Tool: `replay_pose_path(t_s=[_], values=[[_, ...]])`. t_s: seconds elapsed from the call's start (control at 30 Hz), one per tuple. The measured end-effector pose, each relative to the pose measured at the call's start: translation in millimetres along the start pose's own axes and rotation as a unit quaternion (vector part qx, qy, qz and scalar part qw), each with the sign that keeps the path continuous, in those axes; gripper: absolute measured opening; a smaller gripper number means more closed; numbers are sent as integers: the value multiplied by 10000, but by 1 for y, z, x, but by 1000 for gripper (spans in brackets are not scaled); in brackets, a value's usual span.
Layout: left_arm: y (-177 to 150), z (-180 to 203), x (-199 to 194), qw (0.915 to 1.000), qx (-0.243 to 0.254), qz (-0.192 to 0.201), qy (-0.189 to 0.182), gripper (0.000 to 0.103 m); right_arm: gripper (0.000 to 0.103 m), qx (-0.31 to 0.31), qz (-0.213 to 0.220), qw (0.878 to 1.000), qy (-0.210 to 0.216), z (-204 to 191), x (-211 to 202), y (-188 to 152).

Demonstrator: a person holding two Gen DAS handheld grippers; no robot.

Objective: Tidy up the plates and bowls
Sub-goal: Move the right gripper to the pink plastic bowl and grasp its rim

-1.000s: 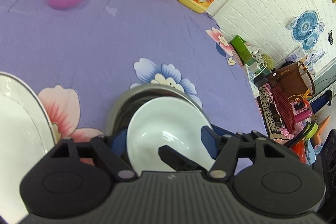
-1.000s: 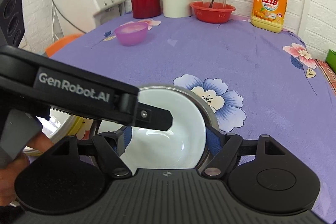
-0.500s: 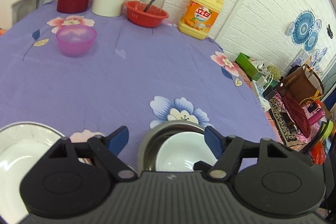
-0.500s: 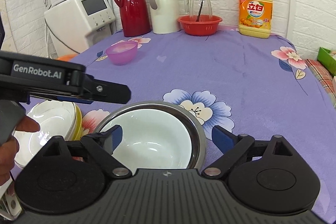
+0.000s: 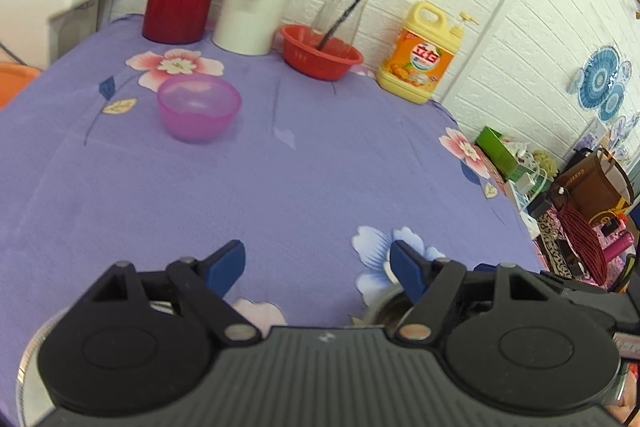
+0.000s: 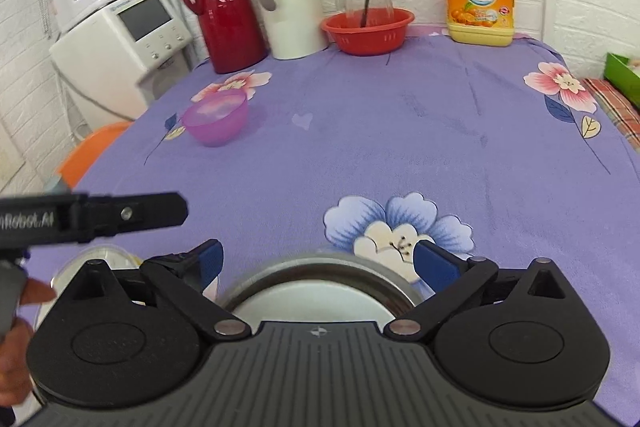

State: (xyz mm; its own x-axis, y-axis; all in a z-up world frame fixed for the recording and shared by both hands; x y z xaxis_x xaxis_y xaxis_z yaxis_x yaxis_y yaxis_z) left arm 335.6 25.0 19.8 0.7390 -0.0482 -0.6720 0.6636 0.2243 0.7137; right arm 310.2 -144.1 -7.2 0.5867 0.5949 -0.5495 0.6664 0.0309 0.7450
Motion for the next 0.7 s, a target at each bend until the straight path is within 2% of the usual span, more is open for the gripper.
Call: replay_pose_path(t_s=[0.07,0.13,0.2,0.33,0.47,0.57,0.7], values=[[7,-14,3,10000,-54,43,59,73,103,-3,42,9995,307,-6,8,8],[16,-28,7,9998,-119,60,125,73,103,-106,-203,9975,662,-15,22,15],[27,-47,12,9994,-226,101,226,73,103,-121,-378,9958,824,-23,37,22],[47,-87,22,9976,-402,202,531,74,103,-226,-549,9945,865,-31,65,40],[61,-125,37,9945,-559,194,867,74,103,-68,-627,9922,1071,-26,95,59],[69,-145,55,9924,-629,113,1047,74,103,-238,-823,9923,896,-22,123,70],[91,-158,84,9916,-712,-18,1076,74,103,-638,-1029,9902,692,-27,154,82]])
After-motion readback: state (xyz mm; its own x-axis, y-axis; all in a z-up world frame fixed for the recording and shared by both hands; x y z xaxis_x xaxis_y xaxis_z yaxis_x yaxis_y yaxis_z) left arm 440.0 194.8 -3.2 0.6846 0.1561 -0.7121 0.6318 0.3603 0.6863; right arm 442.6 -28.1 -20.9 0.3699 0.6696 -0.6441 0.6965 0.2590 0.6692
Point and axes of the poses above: each gripper's, at about its wrist camera, not at the fingertips, and x roughly the way its jaws point, z to its right, y to its top, the point moved 5 cm from there along x, roughly the way its jaws point, and after that the axes turned 15 degrees about y, right-handed, at the moved point
